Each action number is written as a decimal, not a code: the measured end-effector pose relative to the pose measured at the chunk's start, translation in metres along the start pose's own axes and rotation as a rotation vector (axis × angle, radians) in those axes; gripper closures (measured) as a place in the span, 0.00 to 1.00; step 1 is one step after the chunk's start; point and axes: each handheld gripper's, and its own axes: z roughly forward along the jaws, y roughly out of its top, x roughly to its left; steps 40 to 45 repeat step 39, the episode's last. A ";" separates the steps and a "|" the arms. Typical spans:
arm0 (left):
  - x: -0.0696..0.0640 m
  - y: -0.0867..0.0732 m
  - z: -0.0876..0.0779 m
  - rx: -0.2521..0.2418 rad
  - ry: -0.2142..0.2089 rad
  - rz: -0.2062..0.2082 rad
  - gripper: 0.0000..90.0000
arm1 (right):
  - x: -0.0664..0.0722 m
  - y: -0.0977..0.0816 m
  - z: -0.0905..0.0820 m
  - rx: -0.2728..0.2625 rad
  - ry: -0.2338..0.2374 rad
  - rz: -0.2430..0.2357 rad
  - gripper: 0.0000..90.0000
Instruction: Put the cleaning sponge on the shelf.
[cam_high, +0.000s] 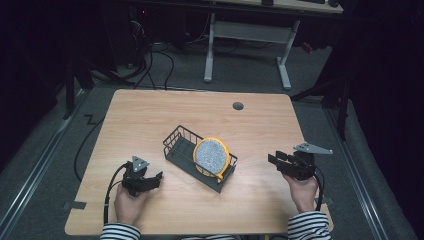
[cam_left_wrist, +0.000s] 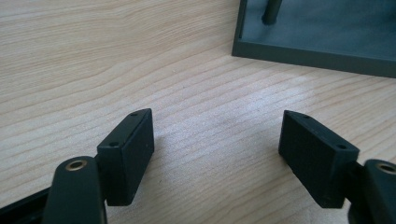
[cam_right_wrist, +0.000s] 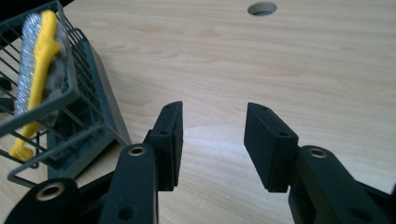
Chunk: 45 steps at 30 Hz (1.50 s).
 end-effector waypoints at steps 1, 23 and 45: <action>0.000 0.000 0.000 0.000 0.000 0.000 0.30 | 0.000 -0.003 0.001 0.000 0.001 0.002 0.64; 0.000 0.000 0.000 0.000 0.000 0.000 0.30 | 0.005 -0.048 0.045 0.063 -0.071 -0.018 0.58; 0.000 0.000 0.000 -0.001 0.003 0.001 0.30 | 0.016 -0.059 0.062 0.125 -0.170 -0.125 0.46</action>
